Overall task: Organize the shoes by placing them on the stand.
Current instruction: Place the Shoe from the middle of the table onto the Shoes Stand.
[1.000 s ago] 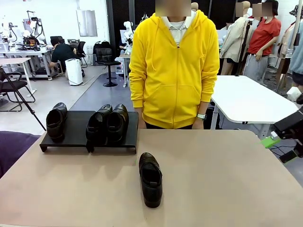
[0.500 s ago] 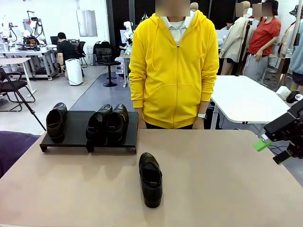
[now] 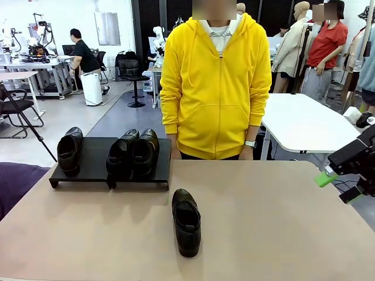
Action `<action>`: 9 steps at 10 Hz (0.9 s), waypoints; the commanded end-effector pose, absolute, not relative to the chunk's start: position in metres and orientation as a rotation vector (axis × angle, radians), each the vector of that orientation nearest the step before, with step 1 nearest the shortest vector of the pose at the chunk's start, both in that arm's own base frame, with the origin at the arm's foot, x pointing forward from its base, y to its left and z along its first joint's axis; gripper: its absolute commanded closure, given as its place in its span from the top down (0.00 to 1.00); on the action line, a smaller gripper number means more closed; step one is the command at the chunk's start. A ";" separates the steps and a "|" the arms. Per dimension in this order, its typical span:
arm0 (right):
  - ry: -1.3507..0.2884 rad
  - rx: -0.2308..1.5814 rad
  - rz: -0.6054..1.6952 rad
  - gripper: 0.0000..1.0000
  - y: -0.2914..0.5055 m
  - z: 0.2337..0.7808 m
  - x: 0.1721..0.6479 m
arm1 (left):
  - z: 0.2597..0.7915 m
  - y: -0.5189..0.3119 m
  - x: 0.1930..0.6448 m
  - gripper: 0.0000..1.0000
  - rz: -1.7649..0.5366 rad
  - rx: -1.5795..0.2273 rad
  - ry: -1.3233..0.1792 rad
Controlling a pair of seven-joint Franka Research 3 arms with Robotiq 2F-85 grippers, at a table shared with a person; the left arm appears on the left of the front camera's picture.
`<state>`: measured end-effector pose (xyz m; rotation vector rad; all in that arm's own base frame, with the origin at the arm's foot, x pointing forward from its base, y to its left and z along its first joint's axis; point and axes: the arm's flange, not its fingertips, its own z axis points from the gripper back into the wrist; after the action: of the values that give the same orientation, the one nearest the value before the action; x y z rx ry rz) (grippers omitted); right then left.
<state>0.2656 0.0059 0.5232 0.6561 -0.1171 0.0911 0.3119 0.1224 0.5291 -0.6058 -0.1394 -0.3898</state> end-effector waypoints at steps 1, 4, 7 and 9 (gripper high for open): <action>-0.121 0.682 0.099 1.00 0.005 0.527 0.265 | 0.532 0.123 0.311 1.00 -0.382 -0.602 -0.128; -0.121 0.682 0.099 1.00 0.005 0.527 0.265 | 0.532 0.123 0.311 1.00 -0.382 -0.602 -0.128; -0.121 0.682 0.099 1.00 0.005 0.527 0.265 | 0.549 0.063 0.310 1.00 -0.369 -0.505 -0.106; -0.121 0.682 0.099 1.00 0.005 0.527 0.265 | 0.560 -0.061 0.335 1.00 -0.426 -0.400 -0.046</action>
<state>0.2655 0.0058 0.5234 0.6557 -0.1163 0.0909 0.3174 0.0036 0.5595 -0.4668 -0.0902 -0.4041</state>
